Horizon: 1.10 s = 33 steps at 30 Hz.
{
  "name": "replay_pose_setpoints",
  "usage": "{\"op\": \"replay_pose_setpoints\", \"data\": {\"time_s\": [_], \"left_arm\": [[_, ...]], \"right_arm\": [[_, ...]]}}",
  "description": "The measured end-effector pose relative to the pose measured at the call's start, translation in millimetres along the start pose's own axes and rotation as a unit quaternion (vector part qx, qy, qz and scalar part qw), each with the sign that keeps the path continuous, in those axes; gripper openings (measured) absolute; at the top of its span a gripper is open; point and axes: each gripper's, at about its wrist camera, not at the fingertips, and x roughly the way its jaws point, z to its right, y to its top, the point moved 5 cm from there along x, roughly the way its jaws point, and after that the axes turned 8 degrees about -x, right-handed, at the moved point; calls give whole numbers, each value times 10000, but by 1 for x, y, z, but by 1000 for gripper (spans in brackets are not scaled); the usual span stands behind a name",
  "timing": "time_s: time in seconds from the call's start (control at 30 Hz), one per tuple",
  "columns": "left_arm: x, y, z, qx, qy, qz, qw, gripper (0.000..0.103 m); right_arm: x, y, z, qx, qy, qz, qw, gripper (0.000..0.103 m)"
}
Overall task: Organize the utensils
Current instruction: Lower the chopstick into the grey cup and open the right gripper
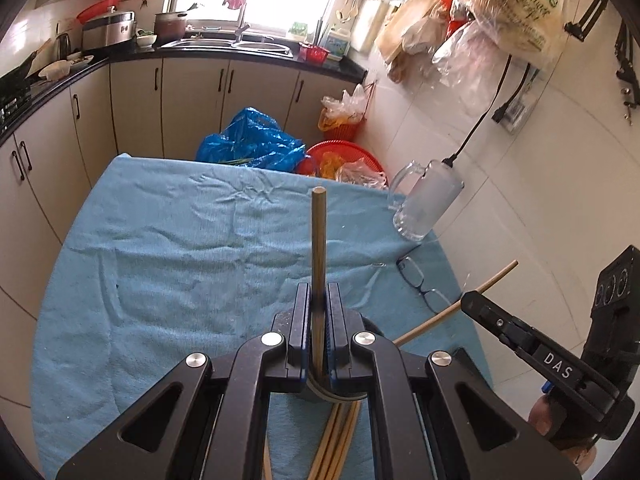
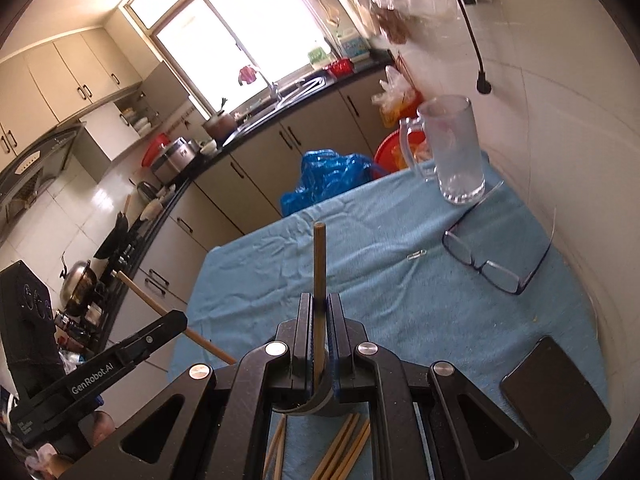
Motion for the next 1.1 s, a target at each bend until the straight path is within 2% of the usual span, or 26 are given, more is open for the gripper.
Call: {"op": "replay_pose_setpoints", "data": {"time_s": [0.4,0.47,0.73,0.93,1.1], "left_arm": [[0,0,0,40,3,5,10000,8],[-5,2,1,38,-7,83,10000,18],[-29,3,-3,31,-44,340,9994,31],[-54,-14,-21,-1,-37,503,9987,33],[-72,-47,-45,18,32,570,9984,34]], "right_arm": [[8,-3,1,13,10,-70,10000,10],[6,-3,1,5,17,-36,10000,14],[-19,-3,-4,-133,-54,215,9997,22],[-45,-18,-6,-205,-116,436,9988,26],[-57,-51,-12,-342,-153,392,9985,26]]}}
